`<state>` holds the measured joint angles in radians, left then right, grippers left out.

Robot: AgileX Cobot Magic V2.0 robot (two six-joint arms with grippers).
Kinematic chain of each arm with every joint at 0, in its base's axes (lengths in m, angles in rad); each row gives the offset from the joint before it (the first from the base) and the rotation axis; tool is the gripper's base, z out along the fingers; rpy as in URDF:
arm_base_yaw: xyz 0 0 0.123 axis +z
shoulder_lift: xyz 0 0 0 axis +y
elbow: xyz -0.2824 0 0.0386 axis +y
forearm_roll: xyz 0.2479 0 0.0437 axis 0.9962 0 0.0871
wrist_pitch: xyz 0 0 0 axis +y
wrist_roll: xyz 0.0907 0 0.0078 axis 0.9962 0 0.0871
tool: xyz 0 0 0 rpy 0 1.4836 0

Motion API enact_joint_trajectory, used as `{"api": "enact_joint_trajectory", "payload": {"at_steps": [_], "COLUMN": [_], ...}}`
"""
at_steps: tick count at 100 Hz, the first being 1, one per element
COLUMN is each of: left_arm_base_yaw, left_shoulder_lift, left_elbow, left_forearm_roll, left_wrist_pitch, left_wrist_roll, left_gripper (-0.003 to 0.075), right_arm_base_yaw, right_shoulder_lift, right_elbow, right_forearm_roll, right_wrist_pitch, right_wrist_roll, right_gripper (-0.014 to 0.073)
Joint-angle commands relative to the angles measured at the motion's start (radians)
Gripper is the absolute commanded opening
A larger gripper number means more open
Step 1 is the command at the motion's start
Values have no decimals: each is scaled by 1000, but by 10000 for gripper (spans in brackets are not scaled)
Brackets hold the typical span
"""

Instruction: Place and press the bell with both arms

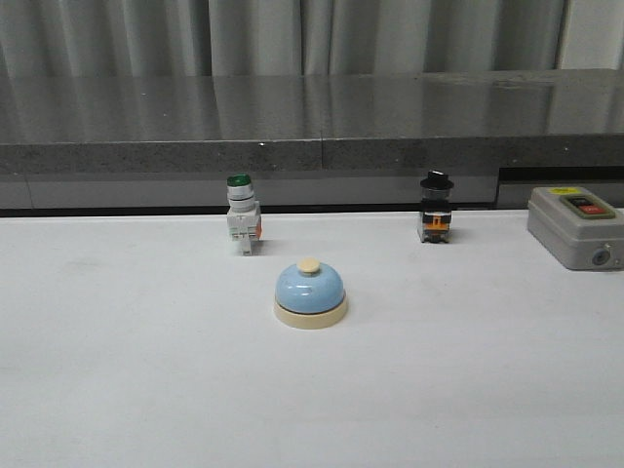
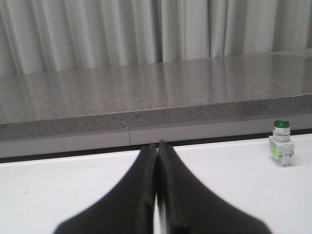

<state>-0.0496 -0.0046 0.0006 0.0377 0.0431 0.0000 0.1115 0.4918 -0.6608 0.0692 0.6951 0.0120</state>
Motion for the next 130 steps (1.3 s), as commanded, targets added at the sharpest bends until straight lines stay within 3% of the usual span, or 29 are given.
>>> {"api": "enact_joint_trajectory", "payload": {"at_steps": [1,27,55,102,130], "left_arm_base_yaw": [5,5,5,5,5], "left_shoulder_lift": [-30,-30,-30,-30,-30], "left_elbow": [41,41,41,41,41], "left_forearm_roll": [1,1,1,1,1], "left_wrist_pitch": [-79,-79,-79,-79,-79], "left_wrist_roll": [-16,-16,-16,-16,-16], "left_gripper": [-20,-20,-20,-20,-20], "right_arm_base_yaw": [-5,-5,10,245,327], "right_shoulder_lift": [83,189,354,883,1127], "right_elbow": [-84,-95,-148,-448,-650], "right_forearm_roll": [42,158,176,177,177], "right_wrist_pitch": [-11,-12,28,15,10], "right_wrist_roll": [0,0,-42,-70,-70], "right_gripper": [-60,-60,-60,-60,-60]}}
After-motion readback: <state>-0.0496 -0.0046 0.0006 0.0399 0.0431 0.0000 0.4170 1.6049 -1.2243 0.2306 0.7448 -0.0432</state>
